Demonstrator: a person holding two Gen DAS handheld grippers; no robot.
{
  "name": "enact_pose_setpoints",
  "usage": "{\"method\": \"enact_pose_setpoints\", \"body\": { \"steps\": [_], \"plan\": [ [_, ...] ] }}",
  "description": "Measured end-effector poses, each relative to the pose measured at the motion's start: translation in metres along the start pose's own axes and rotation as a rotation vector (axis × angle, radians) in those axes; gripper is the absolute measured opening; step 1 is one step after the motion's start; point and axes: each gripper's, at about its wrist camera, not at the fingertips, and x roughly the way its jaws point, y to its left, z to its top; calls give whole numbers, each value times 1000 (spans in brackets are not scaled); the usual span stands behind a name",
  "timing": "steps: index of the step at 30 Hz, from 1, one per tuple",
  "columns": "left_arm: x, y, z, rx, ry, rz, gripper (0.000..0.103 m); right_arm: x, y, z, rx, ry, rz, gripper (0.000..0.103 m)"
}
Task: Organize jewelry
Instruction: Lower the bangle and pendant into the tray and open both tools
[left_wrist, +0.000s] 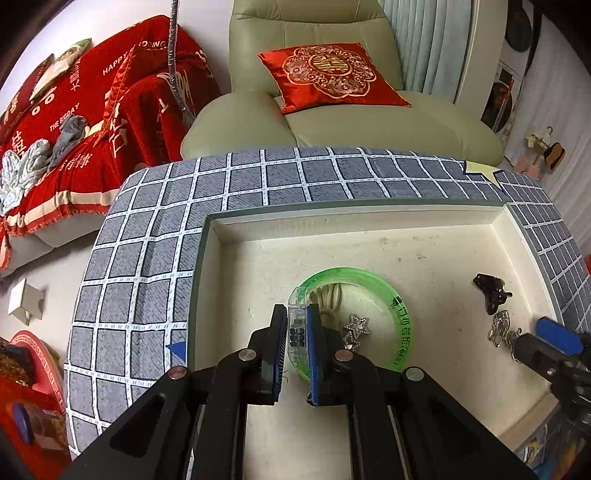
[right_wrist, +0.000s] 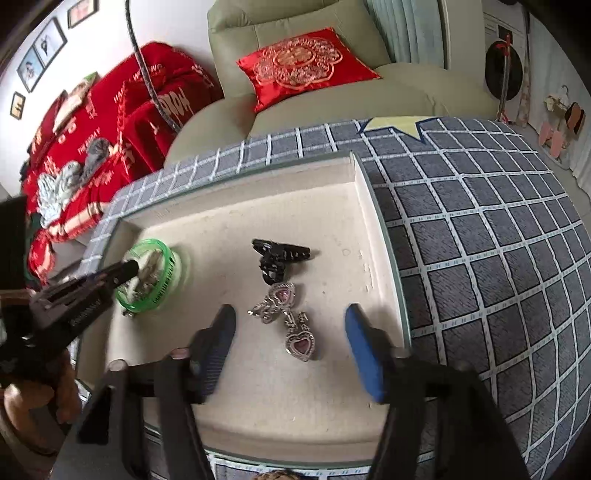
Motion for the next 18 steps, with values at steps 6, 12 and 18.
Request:
{"method": "enact_pose_setpoints", "body": {
  "steps": [6,12,18],
  "plan": [
    [-3,2,-2,-12,-8,-8,26,-24,4,0,34,-53,62,71],
    [2,-4,-2,19,-3,21,27,-41,5,-4,49,-74,89,71],
    [-1,-8,0,39,-21,33,27,-54,5,-10,62,-87,118,72]
  ]
}}
